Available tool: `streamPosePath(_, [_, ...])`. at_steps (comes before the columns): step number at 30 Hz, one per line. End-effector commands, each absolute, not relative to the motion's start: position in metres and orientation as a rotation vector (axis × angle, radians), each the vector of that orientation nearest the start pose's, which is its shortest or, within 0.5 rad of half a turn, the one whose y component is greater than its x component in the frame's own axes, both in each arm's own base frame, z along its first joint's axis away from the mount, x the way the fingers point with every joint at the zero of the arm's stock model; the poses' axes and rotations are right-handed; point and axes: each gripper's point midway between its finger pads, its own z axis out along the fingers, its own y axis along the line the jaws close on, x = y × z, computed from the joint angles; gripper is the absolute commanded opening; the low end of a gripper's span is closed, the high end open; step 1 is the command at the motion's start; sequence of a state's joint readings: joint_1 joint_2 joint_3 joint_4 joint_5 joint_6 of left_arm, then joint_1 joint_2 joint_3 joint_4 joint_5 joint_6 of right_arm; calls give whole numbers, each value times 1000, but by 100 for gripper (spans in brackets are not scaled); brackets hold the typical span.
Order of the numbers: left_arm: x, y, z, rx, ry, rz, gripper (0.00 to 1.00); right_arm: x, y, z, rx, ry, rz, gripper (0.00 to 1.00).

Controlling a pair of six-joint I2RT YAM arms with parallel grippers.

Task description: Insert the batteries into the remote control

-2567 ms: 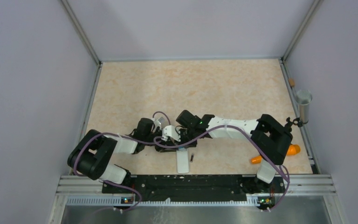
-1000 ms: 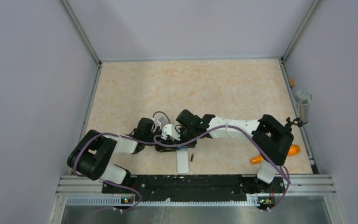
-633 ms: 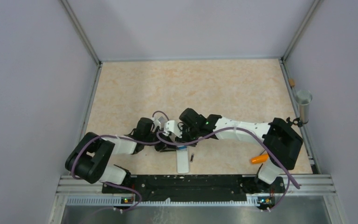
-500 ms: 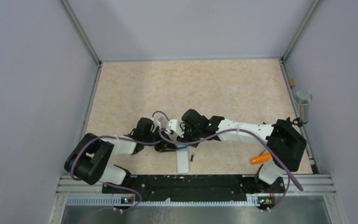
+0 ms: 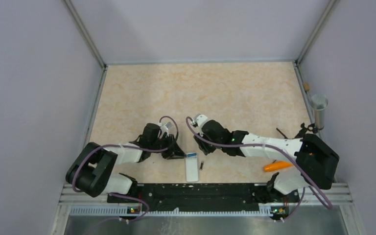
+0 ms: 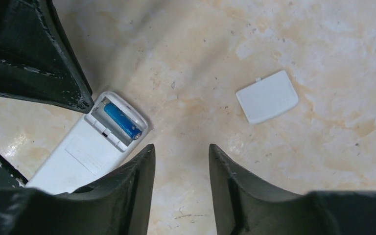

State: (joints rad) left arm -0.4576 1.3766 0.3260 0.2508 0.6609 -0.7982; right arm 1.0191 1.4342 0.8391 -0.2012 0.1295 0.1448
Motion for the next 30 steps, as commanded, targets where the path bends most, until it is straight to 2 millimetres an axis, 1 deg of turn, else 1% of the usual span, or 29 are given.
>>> streamPosePath(1, [184,-233,44,-35,2527,-1329,24,207,314,101,-694,2173,570,41])
streamPosePath(2, [184,-234,45,-32,2523,-1328,24,205,318,105,-675,2158,619,35])
streamPosePath(4, [184,-233,44,-29,2525,-1325,23,202,324,108,-647,2141,697,30])
streamPosePath(6, [184,-234,43,-27,2527,-1327,23,200,328,108,-620,2158,726,18])
streamPosePath(7, [184,-234,43,-27,2526,-1329,22,200,330,107,-609,2174,733,17])
streamPosePath(11, [184,-235,42,-24,2529,-1332,22,197,338,102,-560,2230,779,23])
streamPosePath(15, [185,-236,42,-25,2526,-1342,21,199,335,97,-460,2276,763,26])
streamPosePath(19, [184,-237,41,-23,2528,-1352,20,197,334,88,-405,2359,740,25])
streamPosePath(30, [185,-238,39,-27,2534,-1362,19,191,335,75,-300,2442,752,22])
